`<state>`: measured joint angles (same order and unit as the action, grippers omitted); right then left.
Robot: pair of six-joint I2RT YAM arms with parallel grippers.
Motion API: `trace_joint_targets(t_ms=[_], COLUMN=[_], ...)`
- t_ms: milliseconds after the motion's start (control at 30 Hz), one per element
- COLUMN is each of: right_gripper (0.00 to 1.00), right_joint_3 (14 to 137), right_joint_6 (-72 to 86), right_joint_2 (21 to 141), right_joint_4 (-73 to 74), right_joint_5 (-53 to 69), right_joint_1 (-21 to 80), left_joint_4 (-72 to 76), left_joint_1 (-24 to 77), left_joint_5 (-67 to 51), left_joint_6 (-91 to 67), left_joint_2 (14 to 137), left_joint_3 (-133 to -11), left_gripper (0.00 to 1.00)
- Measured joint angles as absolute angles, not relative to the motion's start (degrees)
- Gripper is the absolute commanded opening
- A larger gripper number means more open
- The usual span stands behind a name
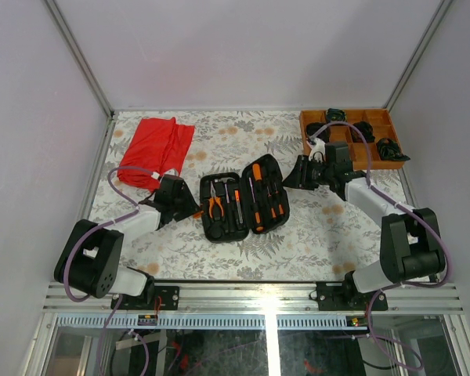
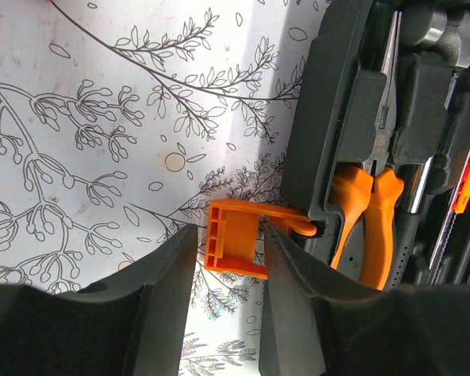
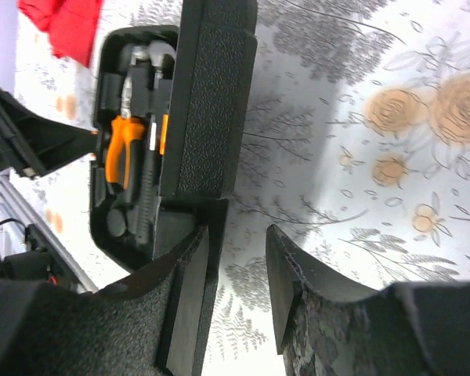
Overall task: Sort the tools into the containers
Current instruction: Close the storage box at the center of the board.
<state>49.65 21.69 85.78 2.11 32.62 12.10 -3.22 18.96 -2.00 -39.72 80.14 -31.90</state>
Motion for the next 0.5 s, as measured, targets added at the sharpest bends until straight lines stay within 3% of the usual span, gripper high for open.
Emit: trace_joint_targets(t_ms=[500], right_gripper=[0.44], right_joint_3=[52.56], right_joint_6=[28.69], right_joint_2=[83.61], right_joint_4=[-5.96], right_joint_5=[35.44], right_joint_1=[23.44], left_joint_4=[-2.61], left_joint_1=[19.20], left_joint_5=[-2.02], left_joint_6=[-39.75], left_joint_2=[80.25], left_joint_3=[-31.90], left_gripper=[0.42])
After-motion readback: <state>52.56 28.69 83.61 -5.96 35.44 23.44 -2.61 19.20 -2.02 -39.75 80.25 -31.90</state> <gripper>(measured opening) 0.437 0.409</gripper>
